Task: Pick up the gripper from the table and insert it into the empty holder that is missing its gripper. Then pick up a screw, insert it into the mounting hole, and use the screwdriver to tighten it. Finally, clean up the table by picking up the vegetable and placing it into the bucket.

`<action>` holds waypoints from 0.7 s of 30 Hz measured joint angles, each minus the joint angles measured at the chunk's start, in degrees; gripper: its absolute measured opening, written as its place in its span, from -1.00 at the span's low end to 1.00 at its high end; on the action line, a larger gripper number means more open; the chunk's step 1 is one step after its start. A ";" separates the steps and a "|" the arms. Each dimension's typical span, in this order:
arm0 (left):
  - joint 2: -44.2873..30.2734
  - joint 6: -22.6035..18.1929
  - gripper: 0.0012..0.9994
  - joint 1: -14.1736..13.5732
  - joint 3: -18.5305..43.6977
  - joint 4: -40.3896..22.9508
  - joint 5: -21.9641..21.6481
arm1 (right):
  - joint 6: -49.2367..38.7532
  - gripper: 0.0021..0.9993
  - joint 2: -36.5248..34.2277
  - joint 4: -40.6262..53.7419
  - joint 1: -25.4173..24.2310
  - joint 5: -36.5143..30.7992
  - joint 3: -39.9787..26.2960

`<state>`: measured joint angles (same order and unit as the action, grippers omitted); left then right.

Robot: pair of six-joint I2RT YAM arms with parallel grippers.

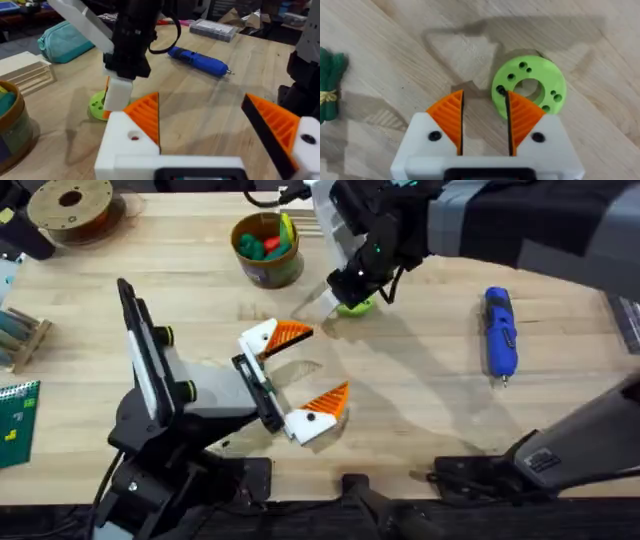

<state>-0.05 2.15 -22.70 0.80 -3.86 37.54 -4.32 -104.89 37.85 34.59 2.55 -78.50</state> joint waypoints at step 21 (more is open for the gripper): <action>0.00 0.00 0.97 0.00 0.00 0.00 0.00 | 0.02 -0.19 -2.11 -2.72 0.00 -0.83 0.00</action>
<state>-0.05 2.15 -22.70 0.80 -3.86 37.54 -4.29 -107.00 35.14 34.59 1.72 -78.50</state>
